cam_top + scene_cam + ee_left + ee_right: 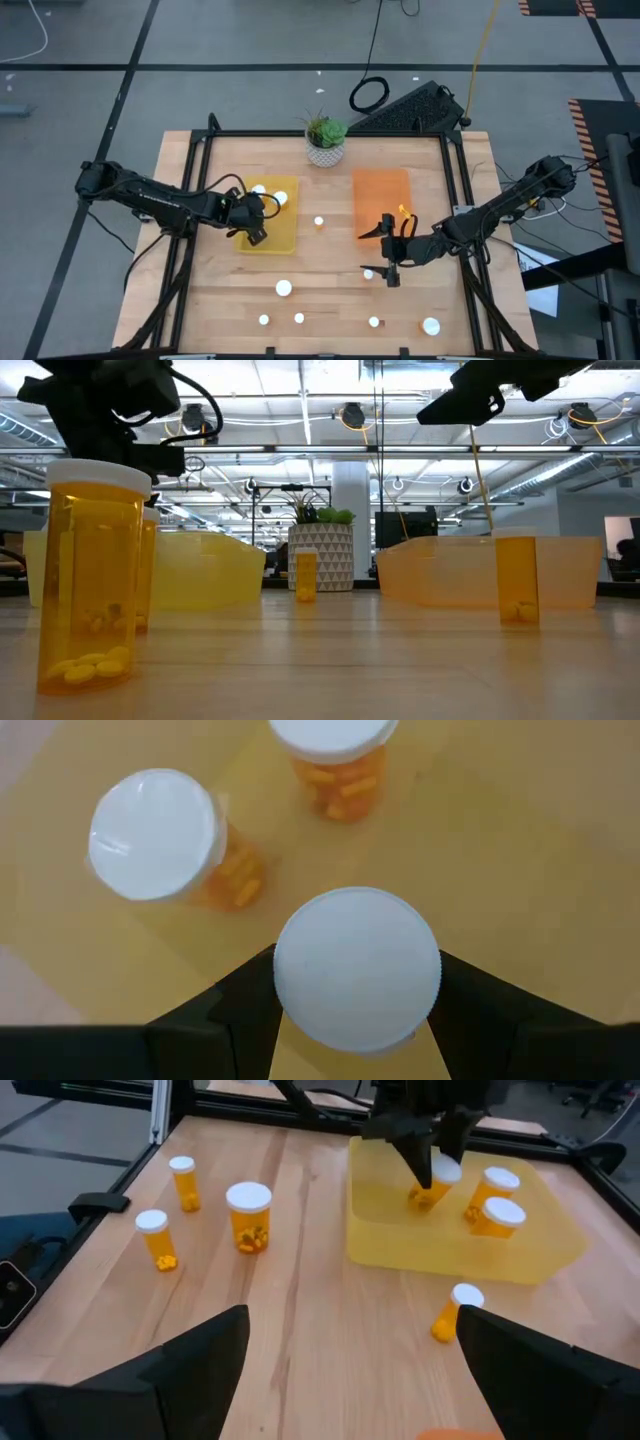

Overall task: Pick and place medicine bottles into bin by pill shape (circle, oval)
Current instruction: Put the large medicine bottle into the yellow bin

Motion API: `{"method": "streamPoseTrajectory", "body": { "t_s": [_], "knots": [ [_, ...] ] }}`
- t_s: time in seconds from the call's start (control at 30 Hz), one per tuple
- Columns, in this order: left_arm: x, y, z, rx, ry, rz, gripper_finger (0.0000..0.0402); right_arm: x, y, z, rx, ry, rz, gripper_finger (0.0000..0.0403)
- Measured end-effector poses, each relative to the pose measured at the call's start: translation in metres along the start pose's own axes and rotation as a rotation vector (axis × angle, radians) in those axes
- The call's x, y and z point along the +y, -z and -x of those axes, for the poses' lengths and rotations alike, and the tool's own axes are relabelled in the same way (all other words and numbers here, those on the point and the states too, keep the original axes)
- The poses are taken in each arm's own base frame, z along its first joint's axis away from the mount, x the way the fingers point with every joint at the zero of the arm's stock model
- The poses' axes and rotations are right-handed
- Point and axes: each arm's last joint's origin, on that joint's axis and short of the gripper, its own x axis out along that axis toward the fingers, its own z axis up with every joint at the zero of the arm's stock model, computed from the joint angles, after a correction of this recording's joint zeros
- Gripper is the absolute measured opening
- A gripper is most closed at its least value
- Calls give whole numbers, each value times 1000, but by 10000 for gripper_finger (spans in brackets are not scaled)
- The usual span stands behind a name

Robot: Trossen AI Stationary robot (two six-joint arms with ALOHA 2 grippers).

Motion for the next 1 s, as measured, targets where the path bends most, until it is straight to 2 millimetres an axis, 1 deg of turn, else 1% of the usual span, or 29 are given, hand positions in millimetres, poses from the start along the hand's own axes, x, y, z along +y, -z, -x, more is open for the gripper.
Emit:
{"method": "streamPoseTrajectory", "body": {
  "t_s": [0.2, 0.47, 0.6, 0.83, 1.0],
  "knots": [
    [-3, -4, -1, -48, 23, -15, 223, -1, 0, 0, -1, 3, 9, 352],
    [-2, -4, -1, -56, -2, -20, 266, -1, 0, 0, 0, 3, 9, 352],
    [-1, -4, -1, -66, -19, -19, 280, -1, 0, 0, 0, 3, 9, 352],
    [-1, -3, 0, -60, -9, -27, 283, -1, 0, 0, 0, 3, 9, 352],
    [0, -6, 7, -39, -3, -33, 283, -1, 0, 0, 0, 3, 3, 352]
  ]
}}
